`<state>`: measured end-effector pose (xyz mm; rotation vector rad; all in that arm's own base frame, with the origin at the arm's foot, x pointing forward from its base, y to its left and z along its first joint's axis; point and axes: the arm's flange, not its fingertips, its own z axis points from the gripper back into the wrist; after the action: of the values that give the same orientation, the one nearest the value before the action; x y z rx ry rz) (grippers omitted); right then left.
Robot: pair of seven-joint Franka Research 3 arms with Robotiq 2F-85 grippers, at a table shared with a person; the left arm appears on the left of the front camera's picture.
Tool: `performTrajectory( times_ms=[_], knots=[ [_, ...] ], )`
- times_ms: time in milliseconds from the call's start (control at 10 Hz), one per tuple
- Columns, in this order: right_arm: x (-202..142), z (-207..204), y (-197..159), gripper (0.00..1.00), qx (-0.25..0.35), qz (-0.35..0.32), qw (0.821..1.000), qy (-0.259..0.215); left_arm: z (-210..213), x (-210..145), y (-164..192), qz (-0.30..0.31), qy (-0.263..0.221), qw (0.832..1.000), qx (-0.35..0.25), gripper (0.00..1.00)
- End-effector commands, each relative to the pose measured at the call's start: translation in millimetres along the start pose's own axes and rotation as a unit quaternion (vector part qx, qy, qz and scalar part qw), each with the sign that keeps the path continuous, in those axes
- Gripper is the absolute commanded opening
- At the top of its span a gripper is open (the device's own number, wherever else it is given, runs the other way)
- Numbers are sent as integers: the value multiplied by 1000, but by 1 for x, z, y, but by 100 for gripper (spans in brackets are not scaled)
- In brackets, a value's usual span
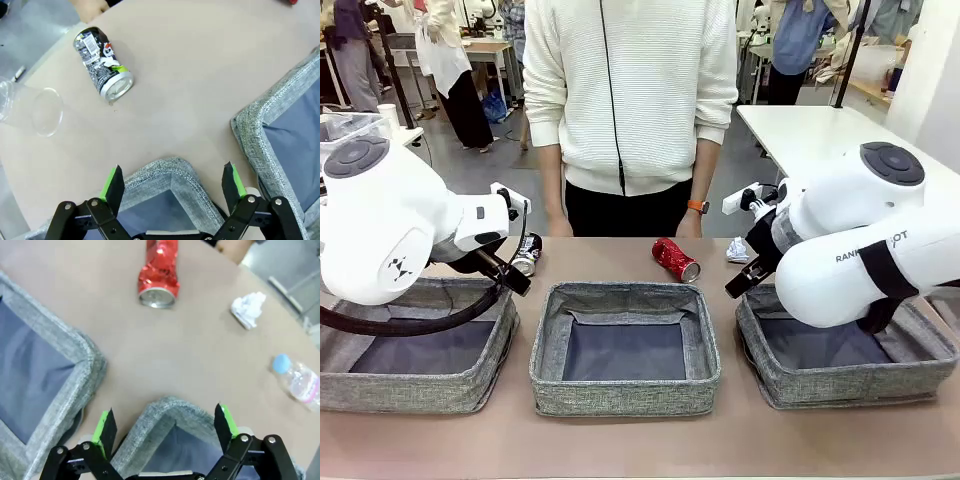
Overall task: Sort the waste into the appropriate baskets.
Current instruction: Pick up the waste item pointed out by the person.
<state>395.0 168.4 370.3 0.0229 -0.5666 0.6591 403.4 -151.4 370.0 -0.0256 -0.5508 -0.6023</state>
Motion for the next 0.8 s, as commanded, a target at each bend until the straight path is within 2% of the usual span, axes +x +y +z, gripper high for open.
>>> performTrajectory(
  times_ms=[0,700],
  knots=[
    [0,0,0,100,0,0,1000,0,0,0,0,0,0,1000,0,100],
    [0,0,0,100,0,0,1000,0,0,0,0,0,0,1000,0,100]
  ],
)
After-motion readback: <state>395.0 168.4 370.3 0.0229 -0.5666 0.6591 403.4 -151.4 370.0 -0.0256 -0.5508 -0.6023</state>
